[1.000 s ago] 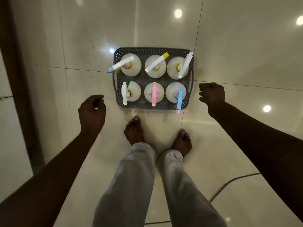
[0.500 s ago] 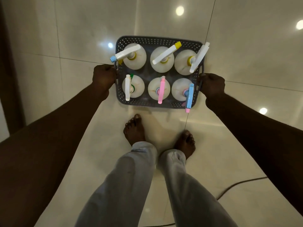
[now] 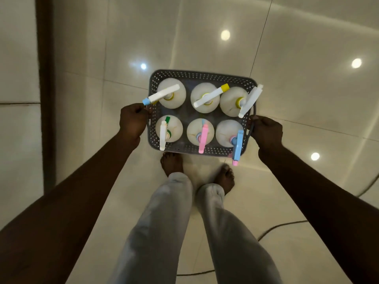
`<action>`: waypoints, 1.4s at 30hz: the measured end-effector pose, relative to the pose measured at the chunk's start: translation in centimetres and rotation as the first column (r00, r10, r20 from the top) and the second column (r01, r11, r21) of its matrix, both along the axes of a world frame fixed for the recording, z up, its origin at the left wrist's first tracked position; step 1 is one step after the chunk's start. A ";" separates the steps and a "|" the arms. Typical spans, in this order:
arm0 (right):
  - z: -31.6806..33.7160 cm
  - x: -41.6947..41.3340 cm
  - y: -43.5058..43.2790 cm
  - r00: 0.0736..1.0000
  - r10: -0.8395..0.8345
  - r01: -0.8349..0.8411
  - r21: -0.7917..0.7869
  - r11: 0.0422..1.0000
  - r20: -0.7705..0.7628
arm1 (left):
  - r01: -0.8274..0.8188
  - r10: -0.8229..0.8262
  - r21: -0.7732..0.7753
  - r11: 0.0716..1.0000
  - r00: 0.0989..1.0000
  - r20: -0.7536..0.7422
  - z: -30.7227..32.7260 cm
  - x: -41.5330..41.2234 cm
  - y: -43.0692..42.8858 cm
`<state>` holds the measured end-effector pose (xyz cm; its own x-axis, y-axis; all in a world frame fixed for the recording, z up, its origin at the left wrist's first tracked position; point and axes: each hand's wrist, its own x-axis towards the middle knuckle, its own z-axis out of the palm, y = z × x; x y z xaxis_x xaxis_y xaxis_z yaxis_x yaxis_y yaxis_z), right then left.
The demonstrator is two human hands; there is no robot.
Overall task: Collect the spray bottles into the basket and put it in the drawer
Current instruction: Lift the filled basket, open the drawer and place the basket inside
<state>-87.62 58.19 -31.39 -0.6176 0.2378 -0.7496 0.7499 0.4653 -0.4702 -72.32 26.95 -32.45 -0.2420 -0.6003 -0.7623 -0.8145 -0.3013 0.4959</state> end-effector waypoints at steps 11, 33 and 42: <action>26.7 -0.1 -1.5 0.971 0.187 -0.201 -0.089 0.976 -0.149 | -0.157 0.153 -0.013 0.988 0.975 -0.161 26.9 4.4 -0.3; 52.5 8.5 -10.5 0.634 0.697 -0.773 -0.290 0.564 -0.336 | -0.691 0.608 -0.077 0.719 0.678 -0.412 53.7 30.7 8.7; 53.9 17.9 -18.6 0.476 0.824 -0.875 -0.260 0.409 -0.308 | -0.844 0.765 -0.029 0.535 0.499 -0.407 54.0 41.9 9.7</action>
